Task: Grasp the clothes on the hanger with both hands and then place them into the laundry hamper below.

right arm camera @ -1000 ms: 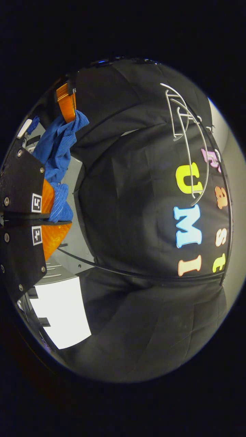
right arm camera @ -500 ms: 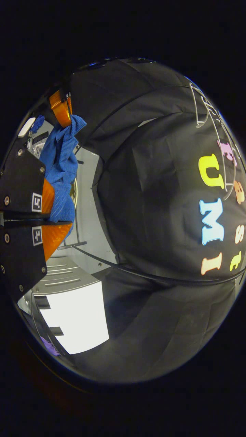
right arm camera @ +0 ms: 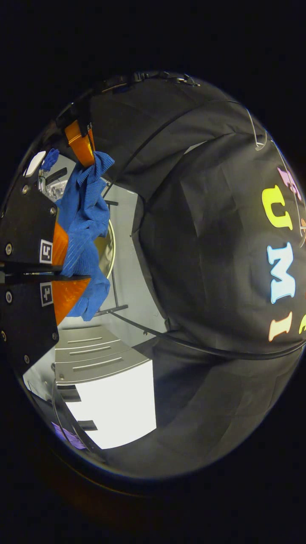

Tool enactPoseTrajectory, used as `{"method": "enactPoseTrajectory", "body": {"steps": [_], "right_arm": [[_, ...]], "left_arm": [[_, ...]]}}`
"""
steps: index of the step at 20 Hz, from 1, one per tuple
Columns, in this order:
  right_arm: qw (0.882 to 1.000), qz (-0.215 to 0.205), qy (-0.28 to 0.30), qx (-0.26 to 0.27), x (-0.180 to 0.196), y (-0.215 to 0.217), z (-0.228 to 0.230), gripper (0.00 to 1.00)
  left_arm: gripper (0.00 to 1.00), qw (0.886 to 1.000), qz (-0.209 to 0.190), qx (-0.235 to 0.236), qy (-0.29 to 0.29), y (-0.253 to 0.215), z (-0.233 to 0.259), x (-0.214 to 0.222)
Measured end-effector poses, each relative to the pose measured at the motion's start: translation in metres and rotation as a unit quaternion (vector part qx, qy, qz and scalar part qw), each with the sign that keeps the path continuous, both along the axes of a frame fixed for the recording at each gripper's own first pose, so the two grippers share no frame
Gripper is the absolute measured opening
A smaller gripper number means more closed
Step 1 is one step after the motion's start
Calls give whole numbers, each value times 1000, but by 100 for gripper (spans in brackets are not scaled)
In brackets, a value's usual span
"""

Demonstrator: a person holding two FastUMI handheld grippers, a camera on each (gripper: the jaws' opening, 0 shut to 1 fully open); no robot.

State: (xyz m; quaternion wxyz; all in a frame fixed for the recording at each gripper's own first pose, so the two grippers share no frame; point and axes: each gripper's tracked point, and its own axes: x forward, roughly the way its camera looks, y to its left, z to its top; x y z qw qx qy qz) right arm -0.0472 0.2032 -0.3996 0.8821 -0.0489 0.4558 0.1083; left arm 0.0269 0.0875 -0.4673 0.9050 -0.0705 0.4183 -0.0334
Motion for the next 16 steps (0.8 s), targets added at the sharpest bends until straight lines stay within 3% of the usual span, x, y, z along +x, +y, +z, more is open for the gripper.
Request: {"method": "enactPoseTrajectory", "body": {"steps": [4,11,16], "right_arm": [[1000,-14,1,3,0,1,2,2],[1000,-21,17,6,-19,-2,7,5],[999,-14,35,30,-29,8,17,8]], "left_arm": [[1,1000,-15,6,-1,-4,5,1],[1,1000,-3,19,19,6,2,-8],[6,999,-30,37,7,0,13,-3]]}}
